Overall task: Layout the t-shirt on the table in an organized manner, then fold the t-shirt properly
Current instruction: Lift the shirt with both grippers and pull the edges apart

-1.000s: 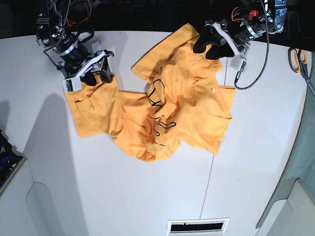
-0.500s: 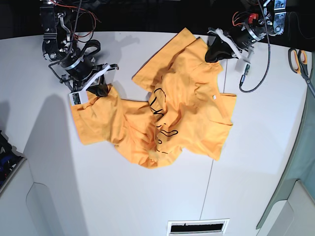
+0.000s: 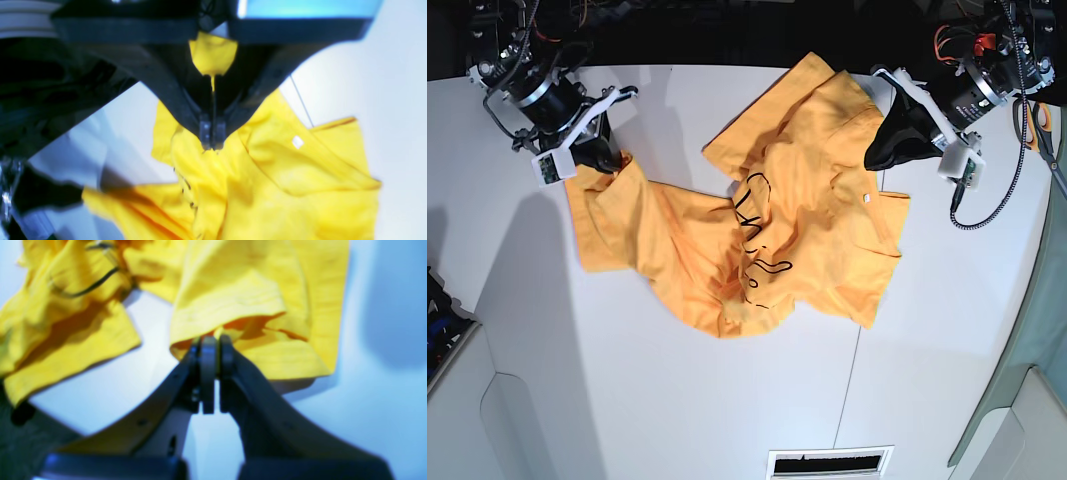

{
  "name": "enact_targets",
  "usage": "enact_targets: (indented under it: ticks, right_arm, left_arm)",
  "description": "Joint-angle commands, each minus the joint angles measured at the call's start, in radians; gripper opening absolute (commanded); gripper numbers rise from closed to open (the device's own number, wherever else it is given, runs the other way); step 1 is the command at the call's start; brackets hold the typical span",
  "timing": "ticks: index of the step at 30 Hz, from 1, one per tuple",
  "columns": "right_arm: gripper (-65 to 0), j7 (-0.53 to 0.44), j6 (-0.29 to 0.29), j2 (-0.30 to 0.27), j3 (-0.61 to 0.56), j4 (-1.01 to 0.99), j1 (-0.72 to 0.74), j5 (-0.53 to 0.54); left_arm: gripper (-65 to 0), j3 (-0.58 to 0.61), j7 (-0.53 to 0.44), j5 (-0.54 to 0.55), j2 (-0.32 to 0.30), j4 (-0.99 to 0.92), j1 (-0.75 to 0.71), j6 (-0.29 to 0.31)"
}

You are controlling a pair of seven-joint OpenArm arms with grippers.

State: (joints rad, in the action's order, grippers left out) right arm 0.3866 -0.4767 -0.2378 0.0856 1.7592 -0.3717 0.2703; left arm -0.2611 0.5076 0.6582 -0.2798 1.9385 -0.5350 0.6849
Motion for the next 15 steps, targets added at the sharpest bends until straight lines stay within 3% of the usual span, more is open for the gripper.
enact_targets:
  ticks: [1, 10, 15]
  right_arm:
    - [-65.0, -0.023, -0.007, -0.006, 0.007, 0.040, -0.009, 0.019]
    - [-65.0, -0.021, -0.011, -0.005, 0.007, 0.156, -0.080, 0.029]
    - [-65.0, -0.019, -0.009, -0.005, 0.007, 0.169, -0.083, 0.021]
  left_arm:
    - [-65.0, -0.027, -0.027, 0.042, -0.016, 0.033, 0.003, 0.013]
    - [-65.0, -0.219, 0.040, 0.162, -0.029, 0.096, 0.003, 0.013]
    - [-65.0, -0.233, 0.080, 0.169, -0.068, 0.096, 0.002, 0.013]
